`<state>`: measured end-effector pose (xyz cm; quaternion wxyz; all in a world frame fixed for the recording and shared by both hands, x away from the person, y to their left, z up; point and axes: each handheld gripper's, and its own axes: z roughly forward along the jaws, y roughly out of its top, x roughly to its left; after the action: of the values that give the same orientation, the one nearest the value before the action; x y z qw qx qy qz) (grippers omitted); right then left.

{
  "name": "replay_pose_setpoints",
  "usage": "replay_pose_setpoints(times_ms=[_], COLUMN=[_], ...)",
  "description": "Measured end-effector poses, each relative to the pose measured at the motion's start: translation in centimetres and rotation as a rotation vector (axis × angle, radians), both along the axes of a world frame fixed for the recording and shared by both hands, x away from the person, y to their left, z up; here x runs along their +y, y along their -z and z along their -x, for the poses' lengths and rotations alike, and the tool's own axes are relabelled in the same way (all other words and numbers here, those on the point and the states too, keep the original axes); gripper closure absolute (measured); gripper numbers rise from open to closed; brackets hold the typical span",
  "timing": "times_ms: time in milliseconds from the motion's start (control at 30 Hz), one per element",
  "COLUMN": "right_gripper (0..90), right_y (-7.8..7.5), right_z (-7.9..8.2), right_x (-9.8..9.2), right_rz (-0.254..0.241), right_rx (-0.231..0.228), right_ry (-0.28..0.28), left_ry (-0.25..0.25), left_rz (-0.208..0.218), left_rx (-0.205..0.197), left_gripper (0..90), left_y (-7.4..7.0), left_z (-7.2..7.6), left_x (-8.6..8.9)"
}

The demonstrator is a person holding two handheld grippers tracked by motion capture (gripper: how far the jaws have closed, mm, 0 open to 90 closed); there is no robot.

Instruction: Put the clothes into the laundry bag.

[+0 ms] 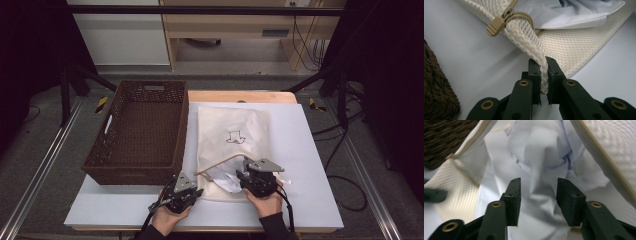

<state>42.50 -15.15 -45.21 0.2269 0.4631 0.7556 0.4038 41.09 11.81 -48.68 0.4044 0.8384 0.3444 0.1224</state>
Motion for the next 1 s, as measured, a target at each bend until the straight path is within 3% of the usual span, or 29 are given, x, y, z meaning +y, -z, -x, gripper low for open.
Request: replay_pose_setpoints(times_ms=[200,333,467,500,600,833,1000], right_gripper=[45.9,45.4,47.2,48.6,63.5,83.5,87.2], right_y=[-0.5,0.1,1.5,1.7,2.0,2.3,2.4], right_z=[1.7,1.6,0.7,0.5,0.0,-1.2,-2.7], right_x=[-0.7,0.5,1.2,1.5,2.0,3.7,3.5], right_rz=[-0.038,0.007,0.043,0.046,0.075,0.116,0.117], right_rx=[0.014,0.024,0.063,0.074,0.071,0.076,0.054], right_ry=[-0.035,-0.044,-0.037,-0.036,-0.056,-0.012,0.059], left_ry=[0.001,0.002,0.004,0.005,0.004,0.006,0.007], left_rz=[0.002,0.001,0.001,0.0,-0.003,-0.005,-0.006], left_rx=[-0.004,-0.004,0.001,0.003,0.003,0.005,0.007], left_gripper=[83.0,82.9,82.9,82.9,82.9,82.9,82.9], left_y=[0.1,0.1,0.0,0.0,0.0,-0.1,-0.1], left_z=[0.0,0.0,-0.1,-0.1,-0.1,-0.1,-0.1], left_x=[0.0,0.0,0.0,0.0,0.0,0.0,0.0])
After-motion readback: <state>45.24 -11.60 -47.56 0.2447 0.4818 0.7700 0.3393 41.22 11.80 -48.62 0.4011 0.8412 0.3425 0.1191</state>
